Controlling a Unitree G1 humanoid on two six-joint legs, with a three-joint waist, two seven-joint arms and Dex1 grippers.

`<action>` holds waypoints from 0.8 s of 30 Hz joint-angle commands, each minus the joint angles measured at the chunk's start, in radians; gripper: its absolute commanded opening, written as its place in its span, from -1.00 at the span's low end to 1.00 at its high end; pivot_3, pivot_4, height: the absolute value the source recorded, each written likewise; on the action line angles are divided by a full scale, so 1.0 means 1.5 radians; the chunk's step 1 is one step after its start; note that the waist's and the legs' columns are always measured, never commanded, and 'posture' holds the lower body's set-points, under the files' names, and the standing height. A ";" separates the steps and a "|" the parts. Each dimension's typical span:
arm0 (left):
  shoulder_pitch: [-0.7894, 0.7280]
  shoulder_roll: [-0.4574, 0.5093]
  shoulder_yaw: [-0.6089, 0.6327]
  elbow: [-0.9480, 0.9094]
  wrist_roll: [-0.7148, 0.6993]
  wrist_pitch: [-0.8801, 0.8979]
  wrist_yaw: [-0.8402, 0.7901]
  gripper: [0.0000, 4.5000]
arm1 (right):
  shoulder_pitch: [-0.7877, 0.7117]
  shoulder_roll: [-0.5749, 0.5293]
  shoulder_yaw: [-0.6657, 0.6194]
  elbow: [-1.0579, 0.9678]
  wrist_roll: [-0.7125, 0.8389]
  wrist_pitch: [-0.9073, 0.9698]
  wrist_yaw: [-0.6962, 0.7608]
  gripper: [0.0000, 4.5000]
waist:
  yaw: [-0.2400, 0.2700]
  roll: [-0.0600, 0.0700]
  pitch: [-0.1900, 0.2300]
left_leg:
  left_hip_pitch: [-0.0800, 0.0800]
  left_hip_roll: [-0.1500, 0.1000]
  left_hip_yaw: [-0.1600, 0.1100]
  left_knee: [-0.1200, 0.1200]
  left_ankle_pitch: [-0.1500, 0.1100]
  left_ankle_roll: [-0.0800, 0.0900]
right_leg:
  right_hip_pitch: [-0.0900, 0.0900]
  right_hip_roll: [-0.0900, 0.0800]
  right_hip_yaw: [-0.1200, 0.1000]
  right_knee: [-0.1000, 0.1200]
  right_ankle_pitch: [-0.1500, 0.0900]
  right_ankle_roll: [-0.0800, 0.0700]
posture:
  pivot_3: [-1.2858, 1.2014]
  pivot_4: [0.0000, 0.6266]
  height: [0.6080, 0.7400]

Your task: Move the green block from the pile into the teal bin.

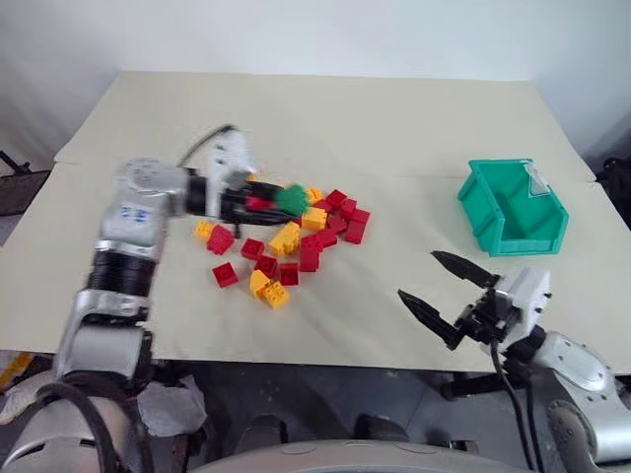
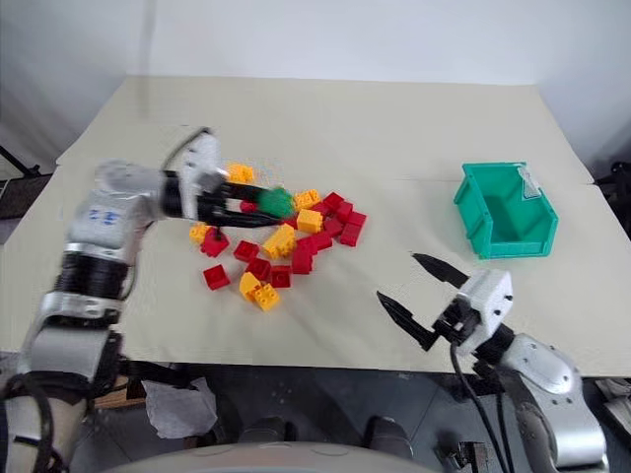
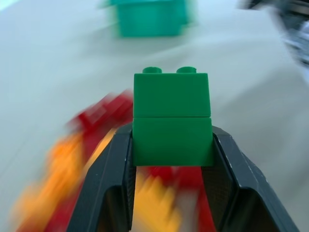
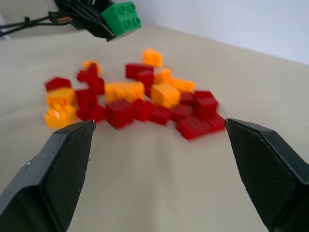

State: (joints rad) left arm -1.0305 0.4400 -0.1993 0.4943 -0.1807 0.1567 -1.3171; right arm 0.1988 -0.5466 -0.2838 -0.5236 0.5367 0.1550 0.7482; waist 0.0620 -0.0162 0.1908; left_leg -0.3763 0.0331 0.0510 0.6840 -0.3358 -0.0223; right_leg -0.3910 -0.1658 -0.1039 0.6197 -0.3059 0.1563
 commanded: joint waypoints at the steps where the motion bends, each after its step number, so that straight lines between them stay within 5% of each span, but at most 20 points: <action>1: -0.048 -0.080 -0.043 0.079 0.037 -0.075 0.005 -0.34 | 0.048 -0.014 -0.078 -0.042 0.022 -0.006 -0.003 1.00 | -0.003 0.000 0.000 | 0.000 0.000 0.000 0.000 0.000 0.000 | 0.000 0.000 0.000 -0.001 0.000 0.000 | 0.03 -0.52 1.00; 6: -0.102 -0.223 -0.107 0.257 0.121 -0.174 0.059 -0.34 | 0.139 -0.010 -0.165 -0.070 0.034 -0.003 -0.009 1.00 | -0.013 0.000 0.000 | 0.000 0.000 0.002 -0.001 0.000 0.001 | -0.001 0.000 0.000 -0.001 0.000 0.000 | 0.03 -0.52 1.00; 11: -0.128 -0.285 -0.112 0.359 0.166 -0.205 0.118 -0.34 | 0.190 0.004 -0.190 -0.105 0.044 0.000 -0.026 1.00 | -0.022 0.000 0.000 | 0.000 0.000 0.003 -0.001 0.000 0.001 | -0.001 0.000 0.001 -0.003 0.000 0.000 | 0.03 -0.52 1.00; 12: -0.129 -0.293 -0.109 0.366 0.164 -0.202 0.109 -0.01 | 0.198 0.008 -0.191 -0.111 0.046 0.000 -0.028 1.00 | -0.022 0.000 0.000 | 0.000 0.000 0.002 -0.001 0.000 0.001 | -0.001 0.000 0.001 -0.002 0.000 0.000 | 0.03 -0.52 1.00; 19: -0.130 -0.304 -0.052 0.377 0.130 -0.218 0.072 0.99 | 0.205 0.003 -0.172 -0.128 0.054 0.011 -0.032 1.00 | -0.022 0.000 0.000 | 0.000 0.000 0.002 -0.001 -0.001 0.001 | -0.001 0.000 0.001 -0.003 0.000 0.000 | 0.03 -0.52 1.00; 24: -0.116 -0.275 -0.018 0.369 0.115 -0.271 0.026 1.00 | 0.155 -0.034 -0.154 -0.120 0.072 0.053 -0.029 1.00 | -0.024 0.000 0.000 | 0.000 0.000 0.002 -0.001 -0.001 0.001 | -0.001 0.000 0.001 -0.003 0.000 0.000 | 0.03 -0.52 1.00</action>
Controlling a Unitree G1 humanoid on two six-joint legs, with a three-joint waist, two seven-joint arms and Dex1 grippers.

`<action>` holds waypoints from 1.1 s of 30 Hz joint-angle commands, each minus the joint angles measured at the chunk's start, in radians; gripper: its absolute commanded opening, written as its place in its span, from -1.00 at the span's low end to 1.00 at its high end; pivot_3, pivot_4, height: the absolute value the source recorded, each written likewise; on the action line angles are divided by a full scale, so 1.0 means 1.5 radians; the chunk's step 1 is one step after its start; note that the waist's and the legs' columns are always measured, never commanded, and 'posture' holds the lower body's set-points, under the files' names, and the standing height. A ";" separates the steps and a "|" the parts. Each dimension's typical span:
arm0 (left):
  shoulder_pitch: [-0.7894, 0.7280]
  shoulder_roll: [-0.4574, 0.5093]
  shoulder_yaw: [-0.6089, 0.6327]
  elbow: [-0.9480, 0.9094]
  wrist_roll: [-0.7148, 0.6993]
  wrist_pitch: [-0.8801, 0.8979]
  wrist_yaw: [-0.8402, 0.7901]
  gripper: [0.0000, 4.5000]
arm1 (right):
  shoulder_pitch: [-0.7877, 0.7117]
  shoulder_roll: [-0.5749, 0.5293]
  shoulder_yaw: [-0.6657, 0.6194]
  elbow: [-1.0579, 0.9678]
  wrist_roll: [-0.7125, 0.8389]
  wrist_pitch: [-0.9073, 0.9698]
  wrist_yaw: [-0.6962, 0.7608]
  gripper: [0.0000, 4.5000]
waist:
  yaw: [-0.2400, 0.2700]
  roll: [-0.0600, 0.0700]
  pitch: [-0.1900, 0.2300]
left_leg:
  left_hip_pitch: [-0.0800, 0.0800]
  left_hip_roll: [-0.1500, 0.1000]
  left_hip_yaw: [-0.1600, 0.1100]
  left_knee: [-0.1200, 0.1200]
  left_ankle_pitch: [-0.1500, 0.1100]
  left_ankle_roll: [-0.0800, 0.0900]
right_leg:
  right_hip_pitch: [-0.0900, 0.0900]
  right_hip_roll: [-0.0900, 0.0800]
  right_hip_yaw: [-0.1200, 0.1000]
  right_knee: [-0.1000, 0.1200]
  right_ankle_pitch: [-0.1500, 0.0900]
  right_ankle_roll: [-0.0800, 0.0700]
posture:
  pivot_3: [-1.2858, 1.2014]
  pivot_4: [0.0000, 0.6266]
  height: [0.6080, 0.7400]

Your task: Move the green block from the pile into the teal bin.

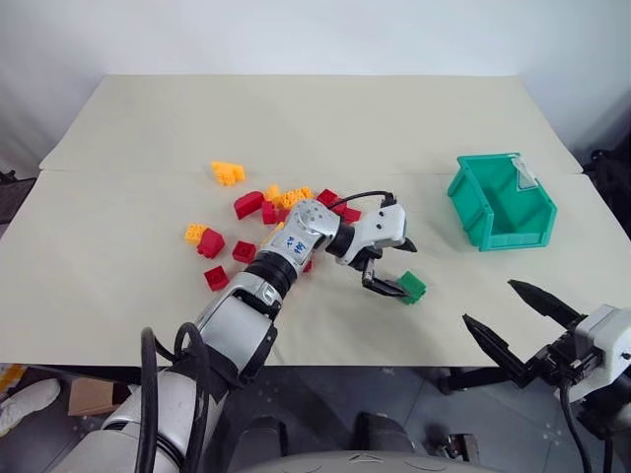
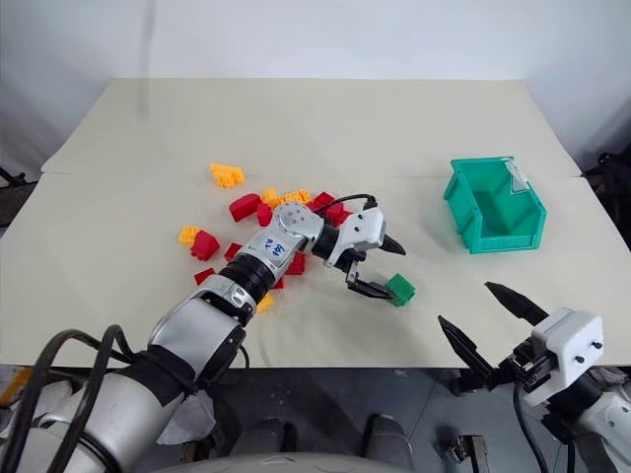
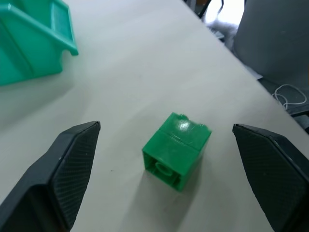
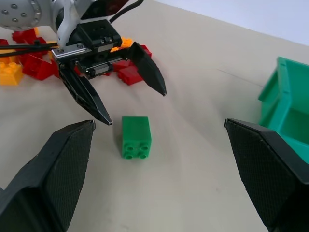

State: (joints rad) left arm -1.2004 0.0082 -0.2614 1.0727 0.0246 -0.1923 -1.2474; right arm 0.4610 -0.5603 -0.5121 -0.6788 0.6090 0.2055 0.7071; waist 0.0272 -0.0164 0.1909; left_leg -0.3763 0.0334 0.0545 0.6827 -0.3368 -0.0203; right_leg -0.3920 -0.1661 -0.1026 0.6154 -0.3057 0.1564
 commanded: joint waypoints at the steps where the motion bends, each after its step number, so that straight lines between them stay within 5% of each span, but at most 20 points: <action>1: 0.002 0.019 0.030 -0.018 -0.024 -0.044 -0.027 1.00 | -0.031 -0.034 -0.003 -0.011 0.029 0.028 0.002 1.00 | -0.001 0.000 0.000 | 0.000 0.000 0.000 0.000 0.000 0.000 | 0.000 0.000 0.000 0.000 0.000 0.000 | 0.03 -0.52 1.00; 9: 0.050 0.068 0.096 -0.050 -0.074 -0.108 -0.042 1.00 | -0.137 -0.122 0.010 0.039 0.060 0.104 0.033 1.00 | 0.002 0.000 0.000 | 0.000 0.000 0.000 0.000 0.000 0.000 | 0.000 0.000 0.000 0.001 0.000 0.000 | 0.03 -0.52 1.00; 14: 0.096 0.132 0.184 -0.149 -0.182 -0.070 -0.100 1.00 | -0.204 -0.161 0.038 0.055 0.083 0.163 0.040 1.00 | -0.002 0.000 0.000 | 0.000 0.000 -0.001 0.001 0.000 0.000 | 0.000 0.000 0.000 0.001 0.000 0.000 | 0.03 -0.52 1.00; 24: 0.477 0.422 0.293 -0.605 -0.306 0.175 -0.087 1.00 | -0.368 -0.279 0.186 0.090 0.104 0.393 0.033 1.00 | -0.020 0.000 0.000 | 0.002 0.001 -0.002 0.000 0.000 -0.001 | 0.000 0.000 -0.001 0.004 0.000 0.000 | 0.03 -0.52 1.00; 28: 0.628 0.453 0.323 -0.734 -0.330 0.208 -0.047 1.00 | -0.453 -0.259 0.292 0.117 0.056 0.453 -0.006 1.00 | -0.005 0.000 0.000 | 0.001 0.001 -0.003 0.001 0.000 -0.001 | 0.001 0.000 -0.001 0.003 0.000 0.000 | 0.03 -0.52 1.00; 33: 0.685 0.447 0.320 -0.829 -0.345 0.236 0.010 1.00 | -0.514 -0.246 0.373 0.181 -0.034 0.452 -0.036 1.00 | 0.000 0.000 0.000 | 0.000 0.001 -0.003 0.001 -0.001 -0.001 | 0.000 -0.001 -0.001 0.002 0.000 0.000 | 0.03 -0.52 1.00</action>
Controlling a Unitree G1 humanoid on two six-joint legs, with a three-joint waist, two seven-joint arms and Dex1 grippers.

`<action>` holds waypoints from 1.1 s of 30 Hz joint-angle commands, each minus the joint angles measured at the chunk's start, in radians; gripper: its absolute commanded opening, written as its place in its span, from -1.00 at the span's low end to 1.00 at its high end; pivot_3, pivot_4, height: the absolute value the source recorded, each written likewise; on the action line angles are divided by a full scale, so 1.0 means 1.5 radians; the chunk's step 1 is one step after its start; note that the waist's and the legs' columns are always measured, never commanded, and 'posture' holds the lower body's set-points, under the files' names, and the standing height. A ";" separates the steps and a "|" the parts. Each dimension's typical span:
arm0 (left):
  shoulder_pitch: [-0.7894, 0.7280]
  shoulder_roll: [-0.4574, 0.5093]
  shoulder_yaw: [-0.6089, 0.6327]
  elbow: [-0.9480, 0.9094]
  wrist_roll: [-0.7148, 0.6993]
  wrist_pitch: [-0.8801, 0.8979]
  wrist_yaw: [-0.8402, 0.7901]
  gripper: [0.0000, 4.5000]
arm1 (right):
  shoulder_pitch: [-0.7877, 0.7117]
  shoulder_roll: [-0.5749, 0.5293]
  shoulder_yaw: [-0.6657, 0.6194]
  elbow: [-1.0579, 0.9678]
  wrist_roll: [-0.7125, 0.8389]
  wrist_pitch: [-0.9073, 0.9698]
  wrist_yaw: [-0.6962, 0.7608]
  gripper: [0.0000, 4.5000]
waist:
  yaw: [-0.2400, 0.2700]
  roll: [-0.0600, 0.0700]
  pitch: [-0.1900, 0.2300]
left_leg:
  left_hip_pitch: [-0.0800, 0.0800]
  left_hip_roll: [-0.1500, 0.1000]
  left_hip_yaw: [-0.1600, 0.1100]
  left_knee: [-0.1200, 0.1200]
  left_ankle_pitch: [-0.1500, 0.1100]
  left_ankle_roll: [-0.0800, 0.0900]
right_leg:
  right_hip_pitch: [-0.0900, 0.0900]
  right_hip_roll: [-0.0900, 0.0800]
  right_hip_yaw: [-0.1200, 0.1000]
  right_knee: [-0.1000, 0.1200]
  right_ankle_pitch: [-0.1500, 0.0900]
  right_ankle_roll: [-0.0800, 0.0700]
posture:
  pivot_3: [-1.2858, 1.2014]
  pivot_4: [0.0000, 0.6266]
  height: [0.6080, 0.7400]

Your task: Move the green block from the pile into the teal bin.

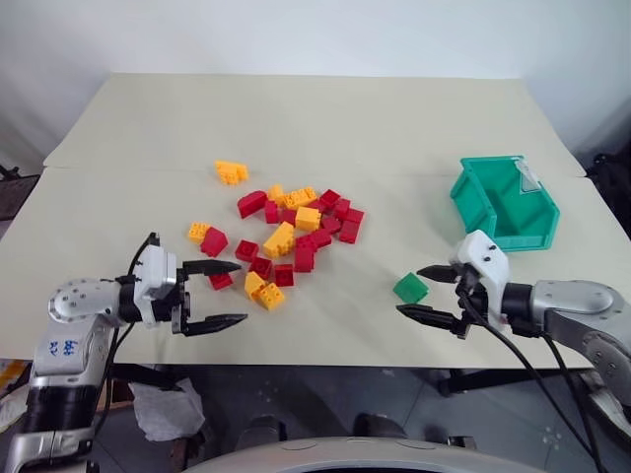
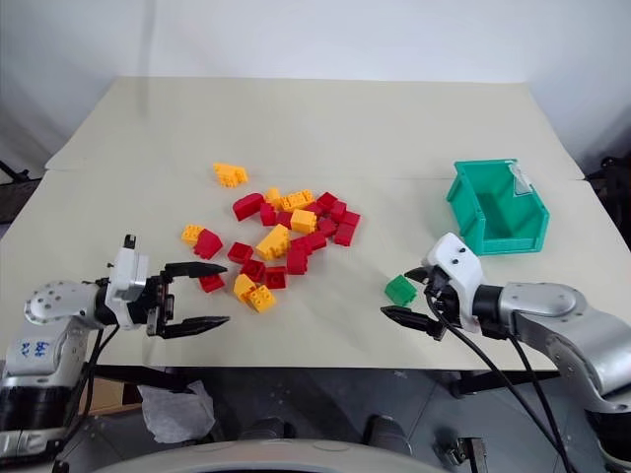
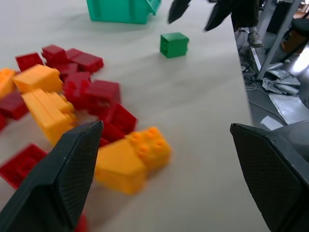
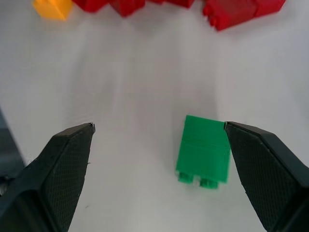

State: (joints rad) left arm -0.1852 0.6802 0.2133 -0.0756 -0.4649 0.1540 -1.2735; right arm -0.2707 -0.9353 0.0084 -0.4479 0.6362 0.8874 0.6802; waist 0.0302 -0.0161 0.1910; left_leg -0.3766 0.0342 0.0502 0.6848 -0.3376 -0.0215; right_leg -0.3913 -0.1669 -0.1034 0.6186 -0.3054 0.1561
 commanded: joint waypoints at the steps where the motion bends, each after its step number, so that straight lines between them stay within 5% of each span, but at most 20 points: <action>1: 0.011 -0.003 -0.001 -0.074 -0.019 0.008 0.035 1.00 | -0.040 0.008 0.041 0.041 -0.067 0.001 -0.021 1.00 | -0.002 0.000 0.000 | 0.000 0.000 0.000 0.000 0.000 0.000 | 0.000 0.000 0.000 0.000 0.000 0.000 | 0.03 -0.52 1.00; 7: 0.005 -0.002 -0.020 -0.098 -0.025 0.018 0.052 1.00 | -0.073 0.024 0.081 0.084 -0.111 0.008 -0.006 1.00 | -0.009 0.000 0.000 | 0.000 0.000 0.001 -0.001 0.000 0.000 | -0.001 0.000 0.000 0.001 0.000 0.000 | 0.03 -0.52 1.00; 18: -0.032 -0.031 -0.041 -0.082 -0.045 0.035 0.080 1.00 | -0.024 0.082 -0.011 0.059 -0.093 -0.076 0.018 -0.35 | -0.005 0.000 0.000 | 0.000 0.000 0.001 -0.001 0.000 0.000 | -0.001 0.000 0.000 0.001 0.000 0.000 | 0.03 -0.52 1.00; 26: -0.070 -0.122 -0.037 -0.107 -0.085 0.125 0.244 1.00 | -0.046 0.098 -0.196 0.155 -0.111 -0.231 -0.008 -0.35 | -0.004 0.000 0.000 | 0.000 0.000 0.001 -0.001 0.000 0.000 | -0.001 0.000 0.000 0.000 0.000 0.000 | 0.03 -0.52 1.00; 33: -0.114 -0.165 -0.063 -0.108 -0.070 0.168 0.327 1.00 | -0.155 0.063 -0.189 0.388 -0.212 -0.284 -0.048 -0.35 | -0.006 0.000 0.000 | 0.001 0.000 0.002 -0.001 0.000 0.000 | -0.001 0.000 0.000 0.001 0.000 0.000 | 0.03 -0.52 1.00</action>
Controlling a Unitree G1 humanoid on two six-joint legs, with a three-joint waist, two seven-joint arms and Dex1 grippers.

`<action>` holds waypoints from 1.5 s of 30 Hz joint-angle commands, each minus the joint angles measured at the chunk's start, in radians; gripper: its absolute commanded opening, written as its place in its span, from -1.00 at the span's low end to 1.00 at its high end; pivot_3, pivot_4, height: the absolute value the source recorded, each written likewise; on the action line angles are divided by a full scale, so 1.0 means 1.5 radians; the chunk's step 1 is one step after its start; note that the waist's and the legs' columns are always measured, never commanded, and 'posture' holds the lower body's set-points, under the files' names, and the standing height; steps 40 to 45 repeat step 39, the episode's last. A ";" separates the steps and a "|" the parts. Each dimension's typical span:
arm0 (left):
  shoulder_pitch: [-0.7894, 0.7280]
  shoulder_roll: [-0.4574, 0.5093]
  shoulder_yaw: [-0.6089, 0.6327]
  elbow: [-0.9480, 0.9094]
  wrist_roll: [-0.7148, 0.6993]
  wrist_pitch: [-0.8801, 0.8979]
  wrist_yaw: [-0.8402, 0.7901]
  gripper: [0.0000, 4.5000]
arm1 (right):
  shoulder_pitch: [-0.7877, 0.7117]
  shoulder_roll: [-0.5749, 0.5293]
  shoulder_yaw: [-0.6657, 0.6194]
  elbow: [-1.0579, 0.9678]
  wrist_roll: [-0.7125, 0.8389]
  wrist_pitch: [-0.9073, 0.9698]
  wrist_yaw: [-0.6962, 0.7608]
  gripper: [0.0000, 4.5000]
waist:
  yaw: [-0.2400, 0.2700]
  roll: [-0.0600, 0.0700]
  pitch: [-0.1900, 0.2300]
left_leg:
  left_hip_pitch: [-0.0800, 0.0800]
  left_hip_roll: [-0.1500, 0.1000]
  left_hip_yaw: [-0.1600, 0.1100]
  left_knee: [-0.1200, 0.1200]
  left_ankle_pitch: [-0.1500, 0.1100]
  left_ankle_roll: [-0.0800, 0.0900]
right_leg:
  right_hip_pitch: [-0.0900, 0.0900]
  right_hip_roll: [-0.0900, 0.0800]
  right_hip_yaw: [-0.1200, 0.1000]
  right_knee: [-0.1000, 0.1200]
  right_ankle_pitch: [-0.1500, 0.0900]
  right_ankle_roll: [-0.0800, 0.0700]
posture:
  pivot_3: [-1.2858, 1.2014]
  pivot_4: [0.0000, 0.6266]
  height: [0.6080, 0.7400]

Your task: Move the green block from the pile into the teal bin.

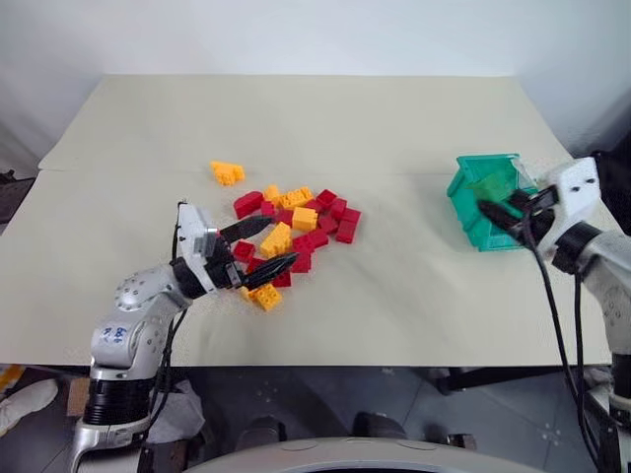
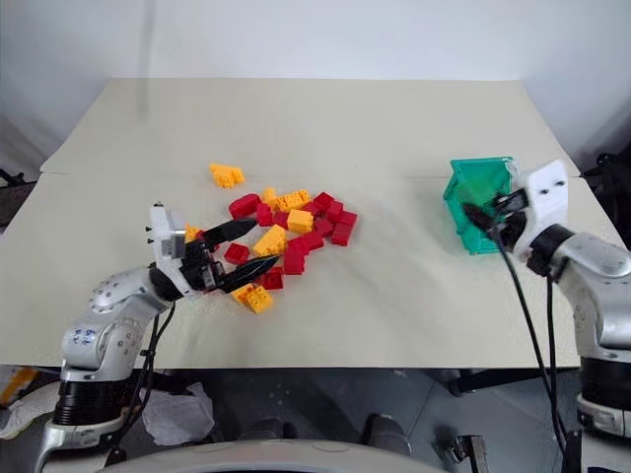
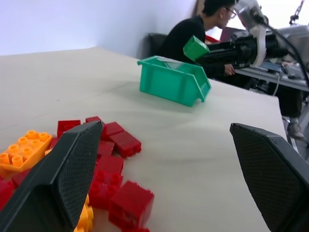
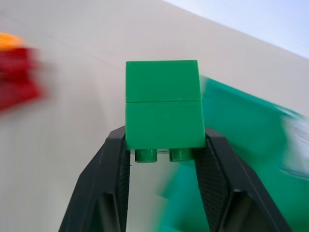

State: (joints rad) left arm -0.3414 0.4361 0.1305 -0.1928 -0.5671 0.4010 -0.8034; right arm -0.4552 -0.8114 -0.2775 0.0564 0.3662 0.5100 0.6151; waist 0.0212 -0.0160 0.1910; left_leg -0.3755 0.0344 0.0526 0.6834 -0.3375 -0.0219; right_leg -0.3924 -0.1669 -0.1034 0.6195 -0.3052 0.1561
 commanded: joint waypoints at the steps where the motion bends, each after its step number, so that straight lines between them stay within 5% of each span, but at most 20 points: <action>1: -0.011 0.000 -0.010 -0.029 -0.001 0.001 0.011 1.00 | -0.049 -0.019 0.009 0.079 -0.043 -0.039 -0.005 -0.35 | -0.002 0.000 0.000 | 0.000 0.000 0.000 0.000 0.000 0.000 | 0.000 0.000 0.000 0.000 0.000 0.000 | 0.03 -0.52 1.00; 8: -0.013 0.017 -0.014 -0.021 0.011 -0.024 -0.002 1.00 | -0.156 -0.009 0.050 0.242 -0.097 -0.048 -0.010 -0.35 | -0.015 0.000 0.000 | 0.000 0.000 0.001 -0.001 0.000 0.000 | 0.000 0.000 0.000 0.000 0.000 0.000 | 0.03 -0.52 1.00; 9: -0.013 0.020 -0.016 -0.020 0.015 -0.029 -0.005 1.00 | -0.163 -0.007 0.052 0.254 -0.100 -0.052 -0.008 -0.02 | -0.015 0.000 0.000 | 0.000 0.000 0.001 -0.001 0.000 0.000 | 0.000 0.000 0.000 -0.001 0.000 0.000 | 0.03 -0.52 1.00; 16: -0.001 0.030 -0.010 -0.016 0.015 -0.051 -0.016 1.00 | -0.179 -0.009 0.055 0.302 -0.117 -0.108 -0.001 0.96 | -0.014 0.000 0.000 | 0.000 0.000 0.001 -0.001 0.000 0.000 | 0.000 0.000 0.000 -0.001 0.000 0.000 | 0.03 -0.52 1.00; 21: 0.002 0.048 0.008 0.006 0.024 -0.076 -0.025 1.00 | -0.150 -0.008 0.029 0.281 -0.085 -0.218 0.073 0.98 | -0.015 0.000 0.000 | 0.000 0.000 0.001 -0.001 0.000 0.000 | 0.000 0.000 0.000 -0.001 0.000 0.000 | 0.03 -0.52 1.00; 24: 0.028 0.085 0.032 0.016 0.045 -0.128 -0.056 1.00 | -0.102 0.005 0.001 0.193 -0.001 -0.279 0.198 0.98 | -0.016 0.000 0.000 | 0.000 0.000 0.001 -0.001 0.000 0.000 | 0.000 0.000 0.000 -0.002 0.000 0.000 | 0.03 -0.52 1.00; 29: 0.093 0.144 0.069 0.047 0.071 -0.165 -0.084 1.00 | 0.026 0.023 -0.023 0.022 0.124 -0.237 0.310 0.98 | -0.015 0.001 0.000 | 0.000 0.001 0.001 -0.001 0.000 0.000 | 0.000 0.000 0.000 -0.001 0.000 0.000 | 0.03 -0.52 1.00; 37: 0.136 0.186 0.109 0.135 0.139 -0.274 -0.067 1.00 | 0.248 0.028 -0.008 -0.110 0.121 -0.294 0.401 0.98 | 0.002 0.001 0.000 | 0.000 0.000 0.001 -0.001 0.000 0.000 | 0.001 0.000 0.000 -0.003 0.000 0.000 | 0.03 -0.52 1.00; 45: 0.146 0.184 0.115 0.125 0.129 -0.269 -0.070 1.00 | 0.276 0.037 -0.016 -0.100 0.113 -0.320 0.400 0.98 | 0.002 0.001 0.000 | 0.000 0.000 0.001 -0.001 -0.001 0.000 | 0.001 0.000 0.000 -0.003 0.000 0.000 | 0.03 -0.52 1.00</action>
